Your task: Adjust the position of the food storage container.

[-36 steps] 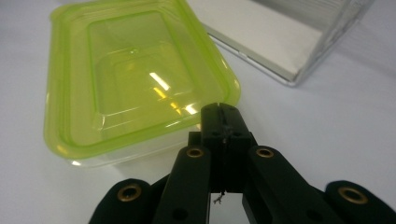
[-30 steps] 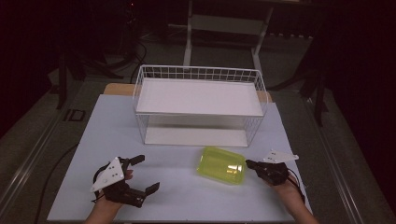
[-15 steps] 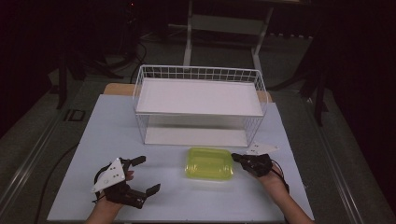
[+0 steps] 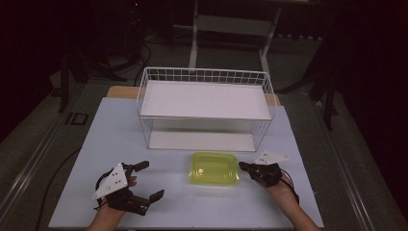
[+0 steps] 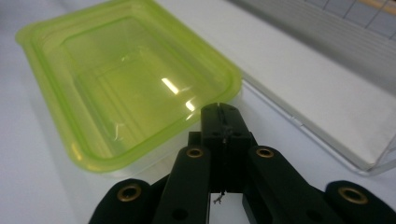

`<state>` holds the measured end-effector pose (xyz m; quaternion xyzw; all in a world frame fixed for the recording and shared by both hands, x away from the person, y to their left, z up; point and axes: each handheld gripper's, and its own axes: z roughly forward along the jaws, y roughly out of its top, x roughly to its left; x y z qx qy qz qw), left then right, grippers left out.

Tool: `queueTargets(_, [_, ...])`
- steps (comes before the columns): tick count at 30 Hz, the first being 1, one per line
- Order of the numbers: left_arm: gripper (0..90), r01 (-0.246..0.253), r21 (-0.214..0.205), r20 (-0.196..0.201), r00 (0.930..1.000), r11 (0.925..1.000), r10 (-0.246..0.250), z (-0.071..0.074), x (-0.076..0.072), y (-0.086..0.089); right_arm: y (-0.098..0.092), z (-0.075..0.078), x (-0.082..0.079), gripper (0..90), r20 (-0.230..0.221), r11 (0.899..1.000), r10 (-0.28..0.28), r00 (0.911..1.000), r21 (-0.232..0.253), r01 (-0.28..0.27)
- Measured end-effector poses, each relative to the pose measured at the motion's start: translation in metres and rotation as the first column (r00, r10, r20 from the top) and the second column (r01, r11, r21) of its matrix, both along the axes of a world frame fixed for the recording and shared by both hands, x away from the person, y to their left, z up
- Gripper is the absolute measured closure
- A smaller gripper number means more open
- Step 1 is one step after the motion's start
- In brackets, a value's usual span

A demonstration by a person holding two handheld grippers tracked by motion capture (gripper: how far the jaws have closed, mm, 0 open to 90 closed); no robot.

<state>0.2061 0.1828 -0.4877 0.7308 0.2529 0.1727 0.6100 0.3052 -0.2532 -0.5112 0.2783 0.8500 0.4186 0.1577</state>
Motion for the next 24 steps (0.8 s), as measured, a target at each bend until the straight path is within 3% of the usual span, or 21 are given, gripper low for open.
queueTargets(24, [0.4,0.01,0.004,-0.014,0.9999,0.9999,-0.01,-0.003,-0.001,0.0,0.048,-0.001,0.007,90.0,-0.002,0.997,0.08,0.9968,-0.008,-0.08])
